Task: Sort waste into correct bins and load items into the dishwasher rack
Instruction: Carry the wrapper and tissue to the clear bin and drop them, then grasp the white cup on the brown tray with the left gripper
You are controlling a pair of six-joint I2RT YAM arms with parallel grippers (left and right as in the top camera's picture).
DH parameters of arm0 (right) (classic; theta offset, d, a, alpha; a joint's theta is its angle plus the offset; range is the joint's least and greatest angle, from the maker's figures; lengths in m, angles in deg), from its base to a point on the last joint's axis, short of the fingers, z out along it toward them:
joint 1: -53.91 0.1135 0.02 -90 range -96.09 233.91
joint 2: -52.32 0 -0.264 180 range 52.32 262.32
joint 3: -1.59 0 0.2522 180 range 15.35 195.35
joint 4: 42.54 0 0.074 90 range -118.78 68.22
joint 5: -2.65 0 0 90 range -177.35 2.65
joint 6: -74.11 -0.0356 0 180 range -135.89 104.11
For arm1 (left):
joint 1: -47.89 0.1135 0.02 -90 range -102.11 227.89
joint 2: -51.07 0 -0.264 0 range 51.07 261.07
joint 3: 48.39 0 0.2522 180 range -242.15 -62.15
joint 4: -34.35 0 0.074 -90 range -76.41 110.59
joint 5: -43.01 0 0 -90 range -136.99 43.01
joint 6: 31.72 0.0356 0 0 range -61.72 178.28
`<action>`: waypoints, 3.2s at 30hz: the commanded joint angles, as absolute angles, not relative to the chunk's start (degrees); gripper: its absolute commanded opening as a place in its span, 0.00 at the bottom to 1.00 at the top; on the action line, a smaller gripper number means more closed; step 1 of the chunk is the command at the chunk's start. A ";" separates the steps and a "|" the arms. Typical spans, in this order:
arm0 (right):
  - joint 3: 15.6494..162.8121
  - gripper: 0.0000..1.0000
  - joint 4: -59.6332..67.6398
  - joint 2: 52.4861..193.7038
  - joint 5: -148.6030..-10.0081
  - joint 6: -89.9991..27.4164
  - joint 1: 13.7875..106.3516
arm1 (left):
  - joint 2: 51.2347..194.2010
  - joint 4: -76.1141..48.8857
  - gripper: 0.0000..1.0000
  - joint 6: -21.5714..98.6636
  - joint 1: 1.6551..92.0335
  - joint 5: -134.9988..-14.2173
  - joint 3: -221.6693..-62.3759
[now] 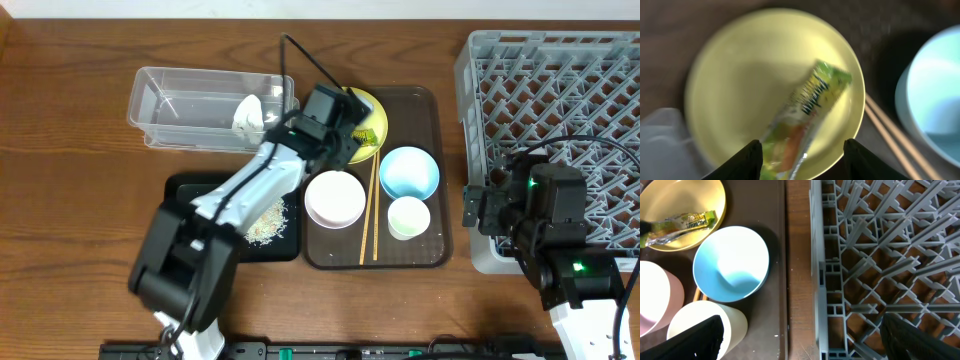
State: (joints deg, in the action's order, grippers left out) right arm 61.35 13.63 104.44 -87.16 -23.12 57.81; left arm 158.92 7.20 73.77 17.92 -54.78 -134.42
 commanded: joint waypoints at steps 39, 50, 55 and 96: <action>62.49 0.97 13.89 104.46 -87.08 -23.55 58.07 | 159.97 12.87 0.06 72.83 17.55 -52.31 -134.50; 62.49 0.97 13.85 104.46 -87.08 -23.55 58.05 | 144.19 -3.18 0.06 53.86 24.67 -52.27 -134.50; 62.49 0.97 13.85 104.46 -87.08 -23.55 58.07 | 143.32 -1.32 0.06 53.90 30.42 -48.82 -134.48; 62.49 0.97 13.70 104.46 -87.10 -23.55 58.05 | 138.36 -13.23 0.69 45.51 23.18 -72.88 -134.37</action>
